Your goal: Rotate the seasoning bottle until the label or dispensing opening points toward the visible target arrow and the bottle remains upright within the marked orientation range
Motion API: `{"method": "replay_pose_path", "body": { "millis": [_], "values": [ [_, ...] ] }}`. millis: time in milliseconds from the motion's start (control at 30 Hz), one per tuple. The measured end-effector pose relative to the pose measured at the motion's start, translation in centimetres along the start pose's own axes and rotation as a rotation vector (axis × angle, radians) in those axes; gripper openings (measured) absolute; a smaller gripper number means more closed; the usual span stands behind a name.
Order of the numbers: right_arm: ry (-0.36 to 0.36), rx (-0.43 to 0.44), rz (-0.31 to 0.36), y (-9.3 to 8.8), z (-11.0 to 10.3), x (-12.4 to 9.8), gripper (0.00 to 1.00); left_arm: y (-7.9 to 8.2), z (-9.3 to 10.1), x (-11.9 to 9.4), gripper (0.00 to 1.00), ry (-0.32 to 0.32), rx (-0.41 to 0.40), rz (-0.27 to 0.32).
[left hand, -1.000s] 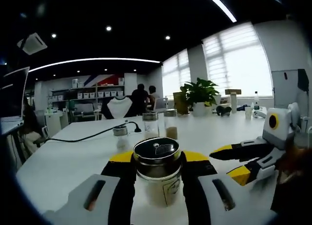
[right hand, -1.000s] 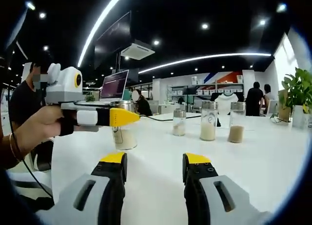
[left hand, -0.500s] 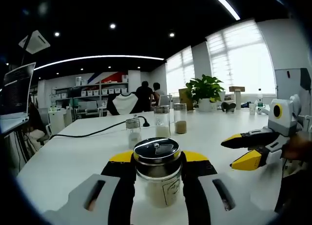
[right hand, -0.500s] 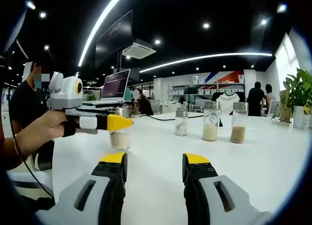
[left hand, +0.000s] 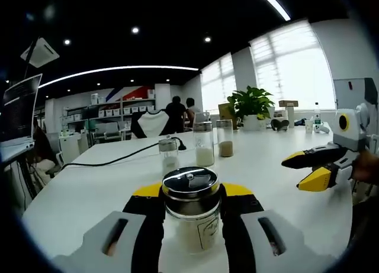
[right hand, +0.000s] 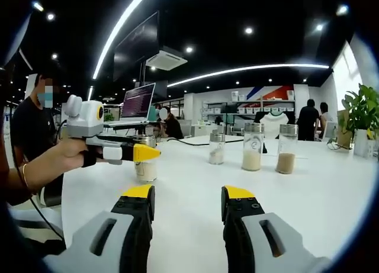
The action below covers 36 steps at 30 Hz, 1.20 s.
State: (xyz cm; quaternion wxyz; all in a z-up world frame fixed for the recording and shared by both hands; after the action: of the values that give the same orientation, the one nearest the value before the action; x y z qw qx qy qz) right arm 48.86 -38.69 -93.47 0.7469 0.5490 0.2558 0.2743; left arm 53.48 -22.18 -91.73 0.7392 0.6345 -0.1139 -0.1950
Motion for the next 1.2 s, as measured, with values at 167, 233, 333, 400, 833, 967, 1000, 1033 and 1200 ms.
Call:
{"method": "replay_pose_path", "body": {
  "millis": [167,233,333,400,833,967,1000,1033,1200],
  "values": [
    [-0.005,0.004,0.001,0.06,0.11,0.01,0.44,-0.02,-0.44,-0.1,0.38,0.016,-0.006,-0.001],
    [-0.007,0.005,0.0,0.05,0.14,0.02,0.44,-0.1,-0.55,-0.12,0.38,0.019,-0.008,-0.002],
    [-0.005,0.008,0.001,0.04,0.1,0.03,0.44,-0.23,-0.66,-0.12,0.38,0.02,-0.014,-0.005],
    [-0.003,0.011,-0.005,-0.08,0.05,0.03,0.44,-0.41,-0.57,-0.11,0.38,0.01,-0.013,-0.015],
    [0.002,0.021,-0.009,-0.31,-0.14,0.04,0.44,-0.33,-0.39,-0.13,0.38,0.016,-0.01,-0.003],
    [0.001,0.025,-0.012,-0.47,-0.04,0.0,0.44,-0.34,-0.3,-0.2,0.38,0.016,-0.007,-0.004],
    [0.001,0.028,-0.011,-0.5,-0.02,-0.01,0.44,-0.33,-0.29,-0.21,0.38,0.016,-0.006,-0.004],
    [0.0,0.029,-0.011,-0.5,-0.01,-0.01,0.44,-0.33,-0.28,-0.23,0.38,0.015,-0.006,-0.006],
    [-0.006,0.039,-0.011,-0.62,0.06,0.06,0.43,-0.36,-0.36,-0.18,0.38,0.006,-0.001,-0.026]
  ]
}}
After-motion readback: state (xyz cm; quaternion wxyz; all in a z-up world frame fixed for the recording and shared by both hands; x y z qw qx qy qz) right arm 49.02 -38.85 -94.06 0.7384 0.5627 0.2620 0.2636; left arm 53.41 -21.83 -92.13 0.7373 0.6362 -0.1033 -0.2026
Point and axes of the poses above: the point that each gripper's makers call its tool centre point, and the gripper's own axes: x roughly forward along the fingers, z roughly to its right, y roughly out of its top, the point moved 3 cm from there along -x, roughly backward along the fingers, and after that the axes turned 14 degrees about -x, right-handed, at the moved point
